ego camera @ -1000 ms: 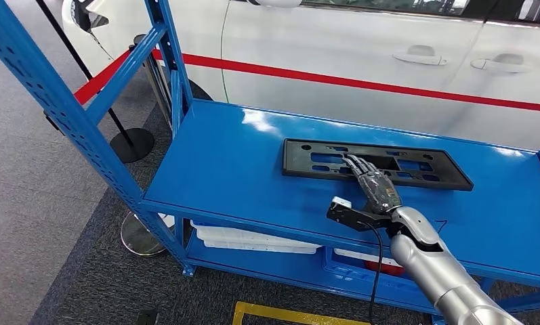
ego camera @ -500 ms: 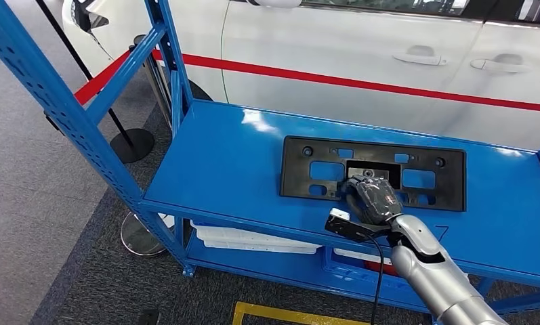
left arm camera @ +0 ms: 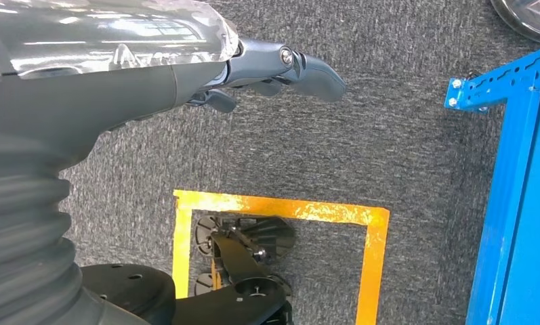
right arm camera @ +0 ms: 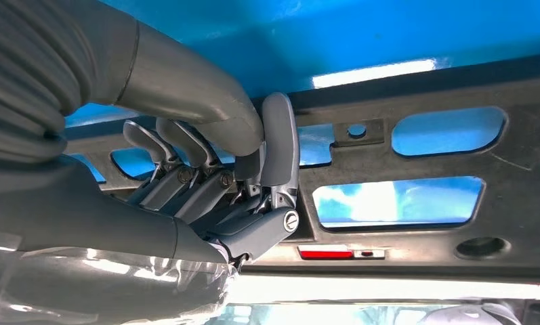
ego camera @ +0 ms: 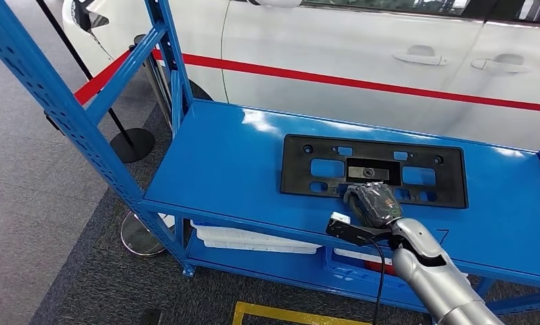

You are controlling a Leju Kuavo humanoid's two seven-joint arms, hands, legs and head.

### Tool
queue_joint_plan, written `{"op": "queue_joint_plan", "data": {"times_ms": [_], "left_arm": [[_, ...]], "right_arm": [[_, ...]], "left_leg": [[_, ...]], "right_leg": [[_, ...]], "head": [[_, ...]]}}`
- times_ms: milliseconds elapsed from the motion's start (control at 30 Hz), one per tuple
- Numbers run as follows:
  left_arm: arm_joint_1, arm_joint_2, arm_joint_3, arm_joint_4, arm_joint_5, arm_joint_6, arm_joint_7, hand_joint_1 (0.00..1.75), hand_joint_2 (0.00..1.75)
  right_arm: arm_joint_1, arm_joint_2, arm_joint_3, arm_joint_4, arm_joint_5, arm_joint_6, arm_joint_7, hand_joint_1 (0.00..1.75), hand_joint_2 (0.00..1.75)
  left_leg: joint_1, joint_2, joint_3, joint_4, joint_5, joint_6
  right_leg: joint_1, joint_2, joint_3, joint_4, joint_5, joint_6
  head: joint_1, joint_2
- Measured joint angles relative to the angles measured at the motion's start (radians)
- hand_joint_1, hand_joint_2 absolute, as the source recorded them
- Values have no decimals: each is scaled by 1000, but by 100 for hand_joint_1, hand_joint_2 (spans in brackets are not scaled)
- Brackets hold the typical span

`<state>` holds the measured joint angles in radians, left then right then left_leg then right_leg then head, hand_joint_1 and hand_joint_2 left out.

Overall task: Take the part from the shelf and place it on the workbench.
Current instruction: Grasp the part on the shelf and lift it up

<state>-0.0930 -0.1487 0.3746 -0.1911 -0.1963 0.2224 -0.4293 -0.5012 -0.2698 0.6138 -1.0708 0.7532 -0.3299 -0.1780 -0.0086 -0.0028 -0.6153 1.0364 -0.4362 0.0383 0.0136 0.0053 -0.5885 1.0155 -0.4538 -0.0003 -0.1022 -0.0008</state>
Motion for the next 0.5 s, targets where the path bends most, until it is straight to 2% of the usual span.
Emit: {"op": "queue_joint_plan", "data": {"times_ms": [33,67,133,167,200,500], "left_arm": [[0,0,0,0,0,0,0,0,175],[0,-1,0,0,0,0,0,0,175],[0,-1,0,0,1,0,0,0,175],[0,-1,0,0,1,1,0,0,175],[0,-1,0,0,1,1,0,0,175],[-3,-2,-1,0,-2,1,4,0,175]], "right_arm": [[0,1,-2,0,0,2,-3,161,175],[0,1,-4,0,0,3,-5,117,175],[0,3,-6,0,0,5,-9,30,87],[-1,4,-6,1,0,5,-12,0,44],[-1,6,-7,2,0,6,-15,0,0],[-17,33,-7,23,8,10,-22,0,0]], "left_leg": [[0,0,0,0,0,0],[0,0,0,0,0,0],[0,0,0,0,0,0],[0,0,0,0,0,0],[0,0,0,0,0,0],[0,0,0,0,0,0]], "right_leg": [[0,0,0,0,0,0],[0,0,0,0,0,0],[0,0,0,0,0,0],[0,0,0,0,0,0],[0,0,0,0,0,0],[0,0,0,0,0,0]], "head": [[0,0],[0,0],[0,0],[0,0],[0,0],[0,0]]}}
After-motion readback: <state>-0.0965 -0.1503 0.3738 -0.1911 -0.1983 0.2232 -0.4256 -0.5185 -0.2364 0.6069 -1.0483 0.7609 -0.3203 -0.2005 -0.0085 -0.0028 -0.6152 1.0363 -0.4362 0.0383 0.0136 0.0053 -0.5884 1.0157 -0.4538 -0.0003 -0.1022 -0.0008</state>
